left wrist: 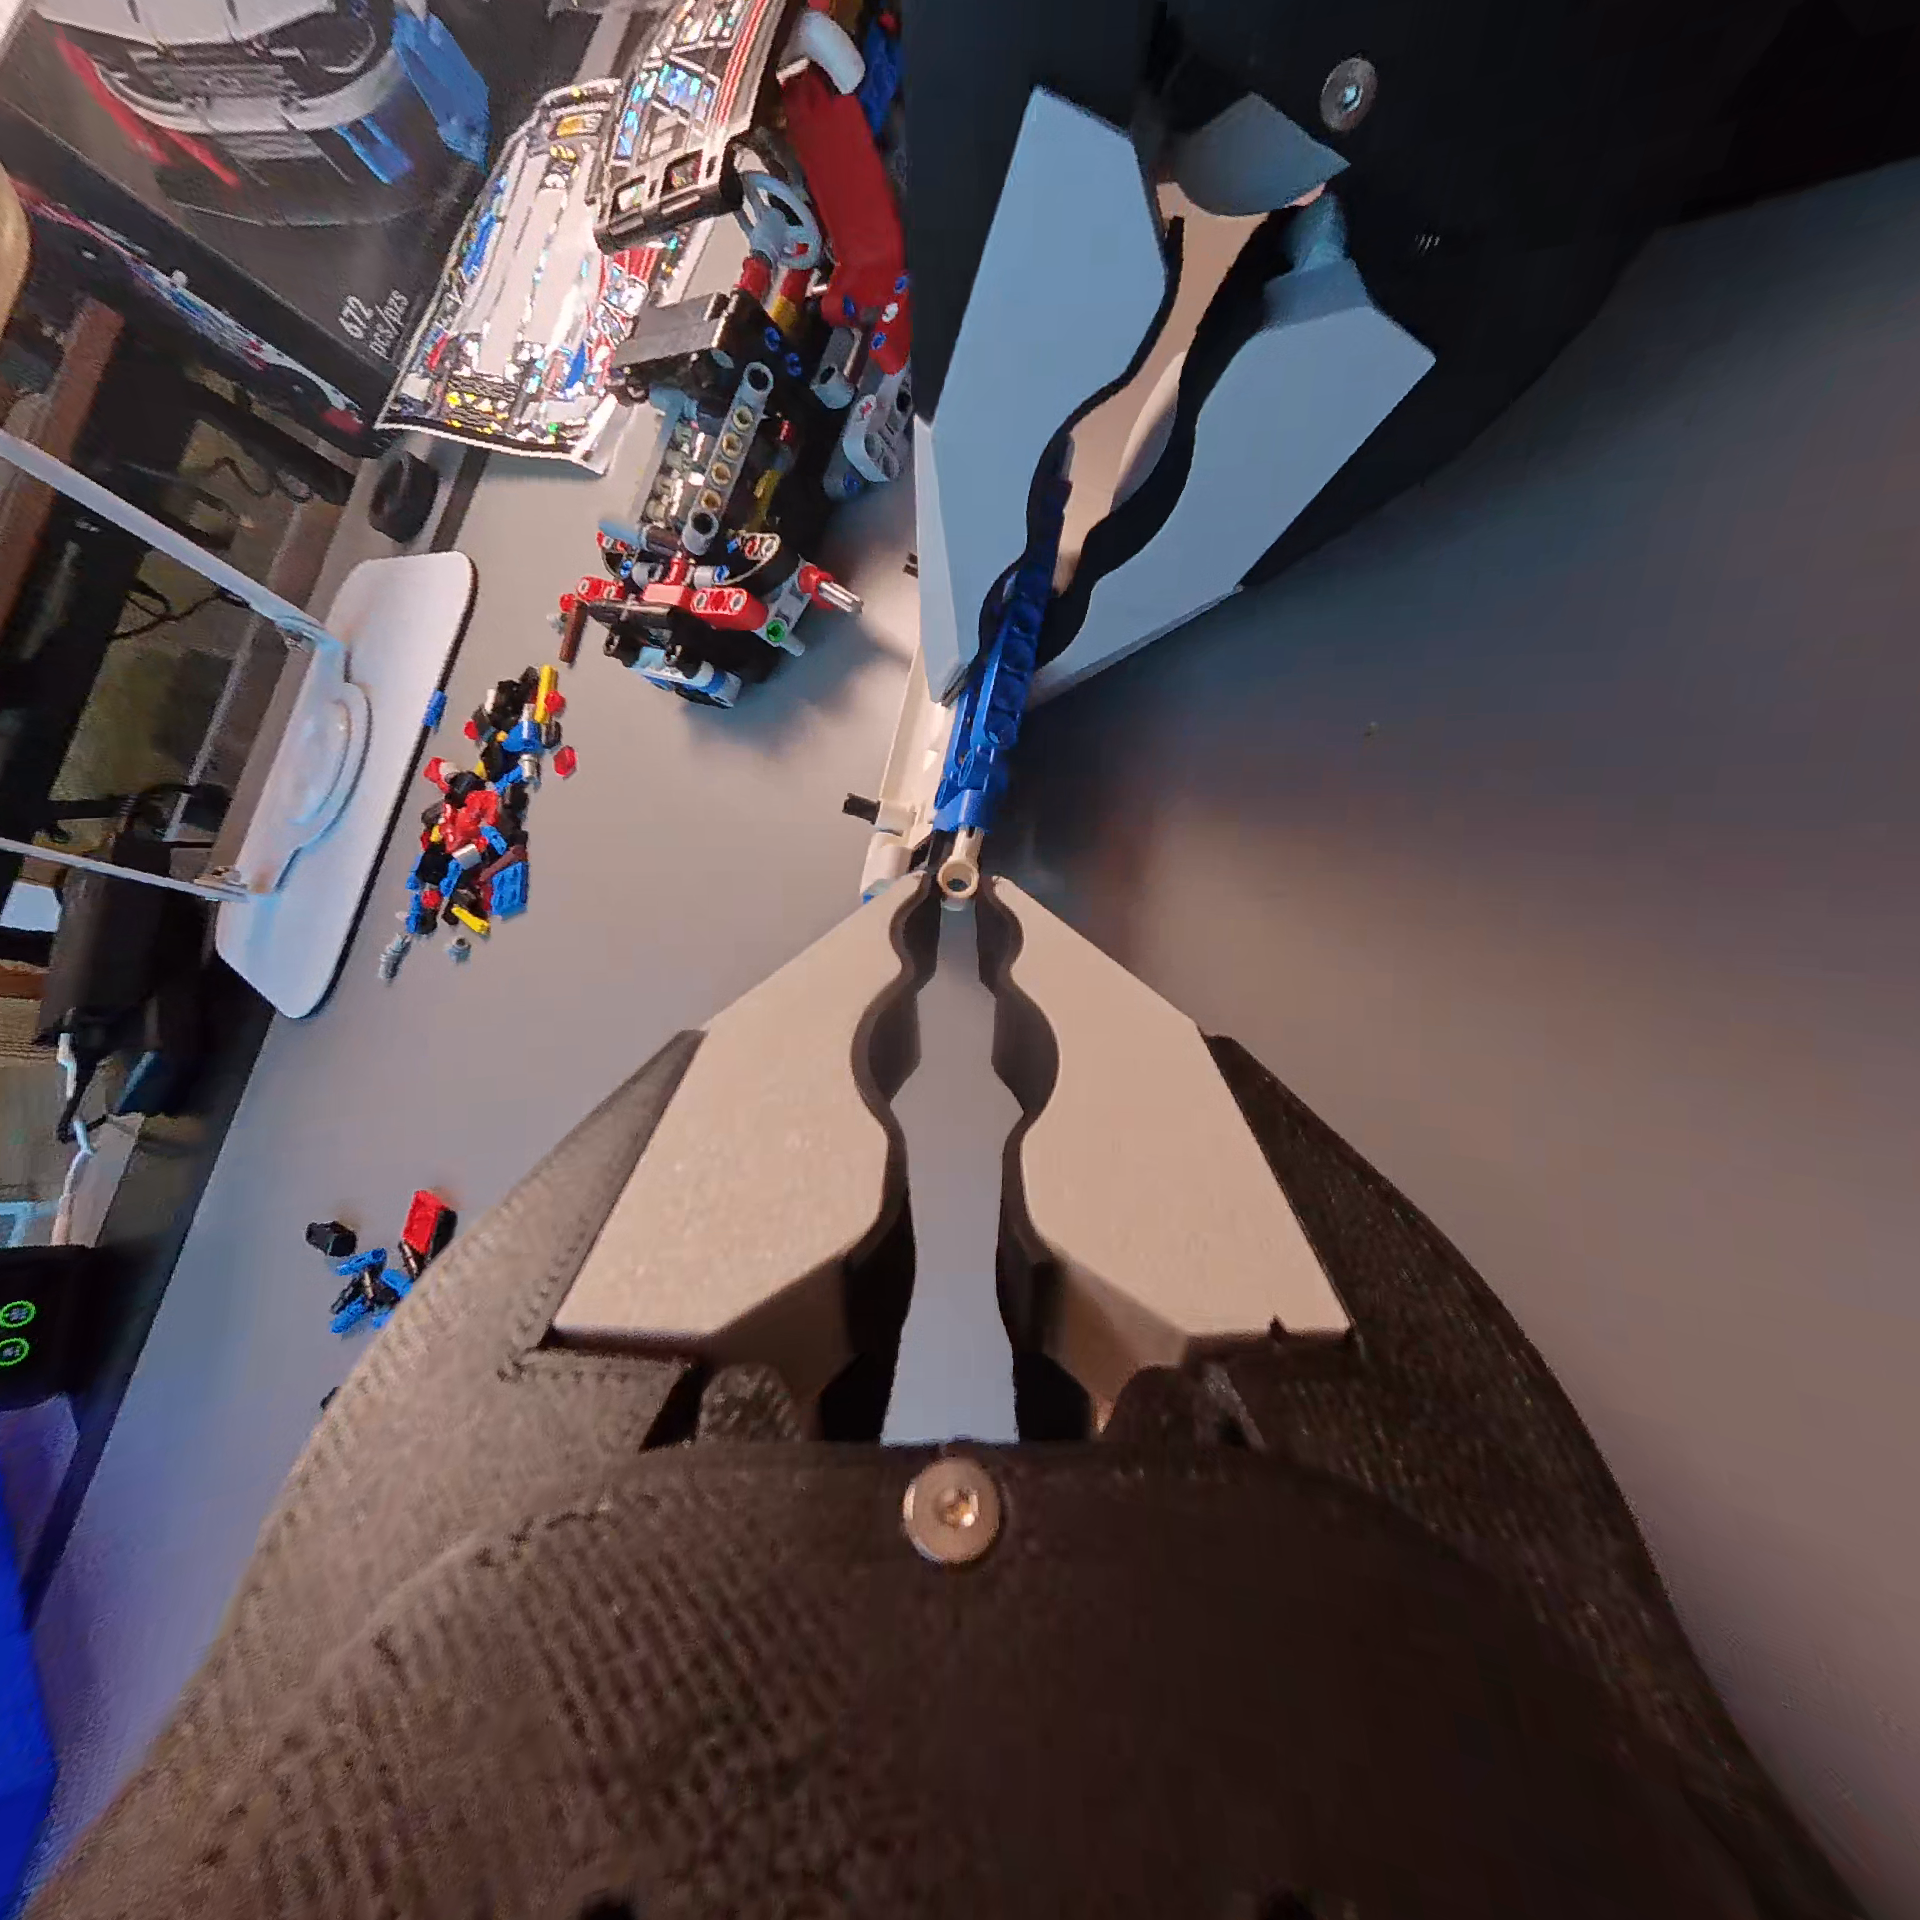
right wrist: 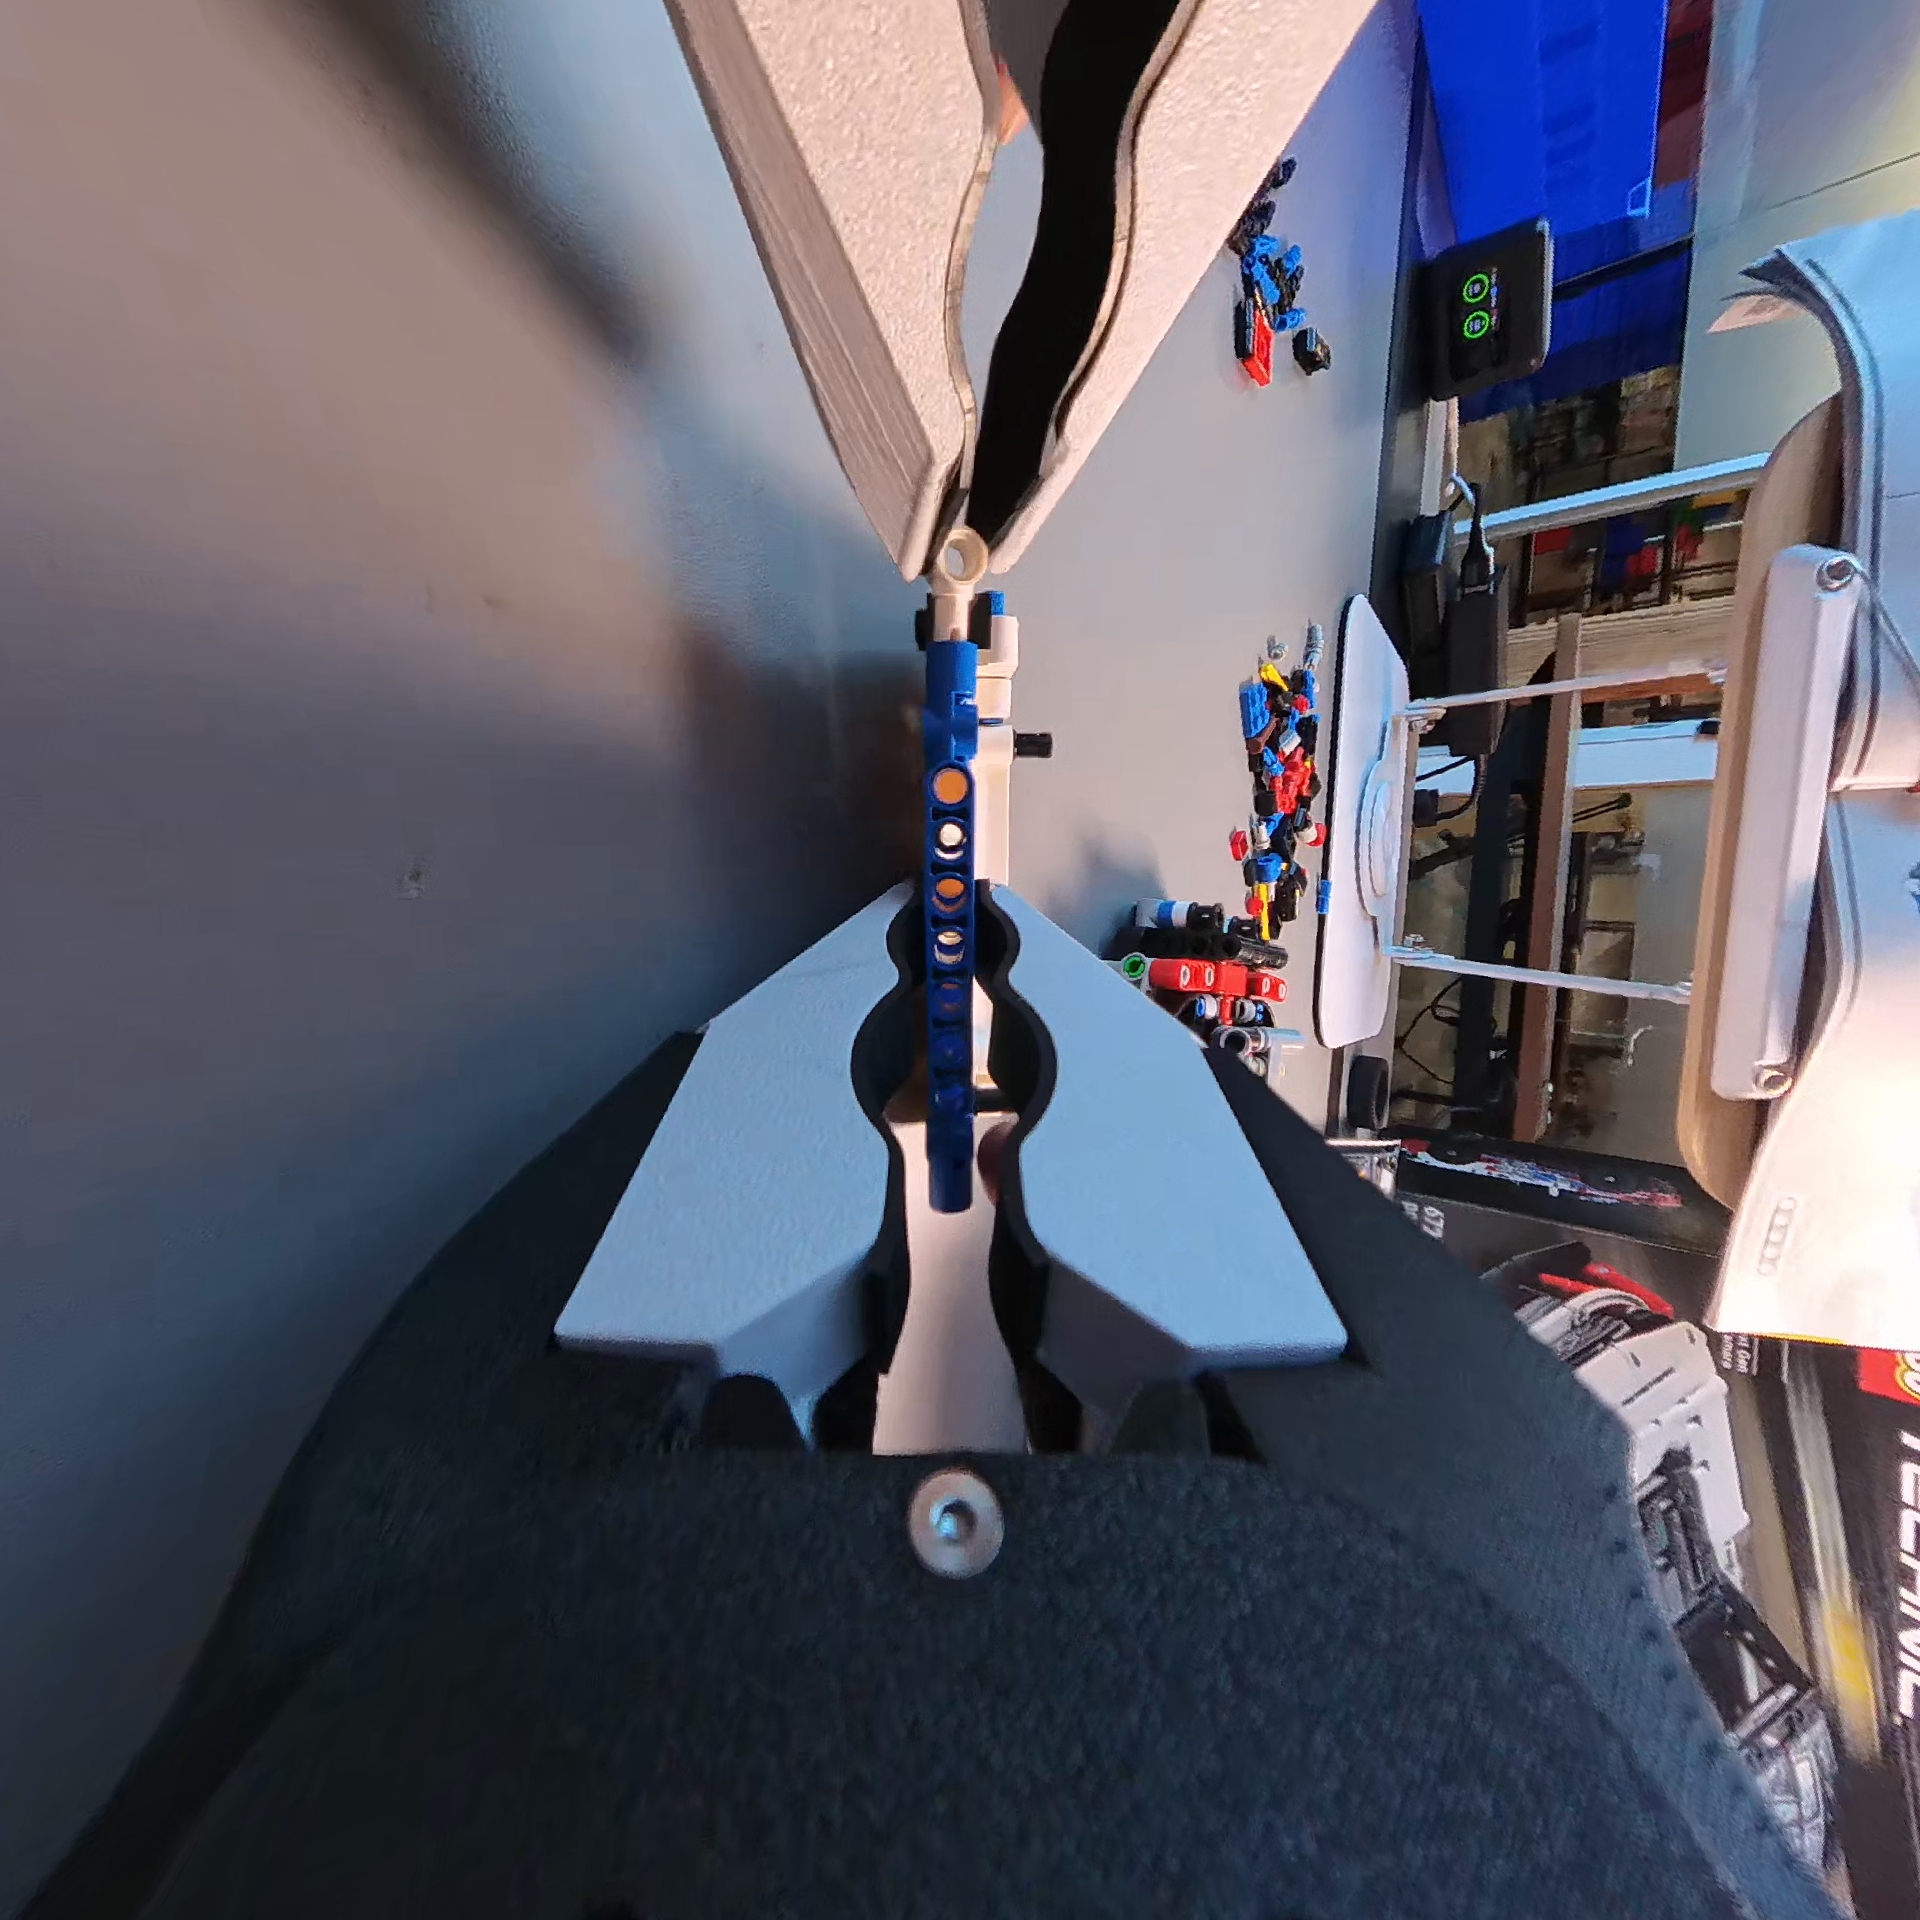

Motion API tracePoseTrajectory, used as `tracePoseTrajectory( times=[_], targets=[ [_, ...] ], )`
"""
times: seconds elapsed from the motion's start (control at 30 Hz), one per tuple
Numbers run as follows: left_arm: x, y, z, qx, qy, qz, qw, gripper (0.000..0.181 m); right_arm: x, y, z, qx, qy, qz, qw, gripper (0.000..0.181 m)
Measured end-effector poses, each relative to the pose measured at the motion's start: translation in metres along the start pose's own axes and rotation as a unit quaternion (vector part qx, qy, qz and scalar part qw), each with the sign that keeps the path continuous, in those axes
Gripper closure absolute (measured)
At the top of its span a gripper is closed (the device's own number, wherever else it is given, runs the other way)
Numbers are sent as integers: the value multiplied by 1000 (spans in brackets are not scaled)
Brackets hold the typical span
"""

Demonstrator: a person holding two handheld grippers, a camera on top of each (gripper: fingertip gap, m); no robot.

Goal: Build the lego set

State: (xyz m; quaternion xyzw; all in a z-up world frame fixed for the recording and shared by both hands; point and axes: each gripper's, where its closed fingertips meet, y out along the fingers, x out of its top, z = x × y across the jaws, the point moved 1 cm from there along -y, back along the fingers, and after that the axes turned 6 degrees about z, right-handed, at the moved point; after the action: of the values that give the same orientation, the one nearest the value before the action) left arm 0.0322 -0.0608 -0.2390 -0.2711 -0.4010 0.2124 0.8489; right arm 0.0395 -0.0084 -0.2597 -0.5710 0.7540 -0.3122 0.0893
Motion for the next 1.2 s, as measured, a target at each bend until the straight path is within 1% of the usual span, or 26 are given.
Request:
tracePoseTrajectory(
  times=[0.17, 0.3, 0.4, 0.5, 0.63, 0.73, 0.83, 0.9, 1.0, 1.07, 1.17, 1.2],
  targets=[
    [2, 1, 2, 41, 26, 2, 999, 176, -2, 1, -2, 0, 11, 36, 999, 176],
    [4, 2, 3, 27, 2, -7, 1000, 177, -3, 0, -3, -2, 21, 45, 999, 177],
    [2, 6, 1, -6, -45, 3, 999, 176, -5, 3, -1, -8, 7, 63, 998, 176],
    [1, 7, 3, -55, -127, 2, 990, 177, -5, 4, -2, -16, 13, 71, 997, 177],
    [2, 8, 4, -139, -238, 4, 961, 176, -5, 7, -5, -35, 3, 84, 996, 177],
    [6, 8, 0, -216, -324, -4, 921, 176, -4, 9, -6, -46, 0, 84, 995, 177],
    [5, 11, 3, -249, -392, -4, 886, 176, -5, 10, -8, -55, -2, 95, 994, 177],
    [6, 10, 3, -280, -425, -14, 861, 176, -5, 10, -8, -63, -13, 89, 994, 177],
    [2, 4, -1, -340, -426, -27, 838, 176, 1, 9, -5, -70, -48, 53, 995, 176],
    [2, -3, -2, -371, -411, -41, 832, 176, 7, 7, -6, -77, -58, 19, 995, 176],
    [-1, -7, -6, -370, -339, -33, 864, 176, 12, 4, -8, -92, -89, -12, 992, 176],
    [-3, -7, -6, -370, -328, -25, 869, 176, 13, 4, -8, -98, -99, -20, 990, 176]
  ],
)
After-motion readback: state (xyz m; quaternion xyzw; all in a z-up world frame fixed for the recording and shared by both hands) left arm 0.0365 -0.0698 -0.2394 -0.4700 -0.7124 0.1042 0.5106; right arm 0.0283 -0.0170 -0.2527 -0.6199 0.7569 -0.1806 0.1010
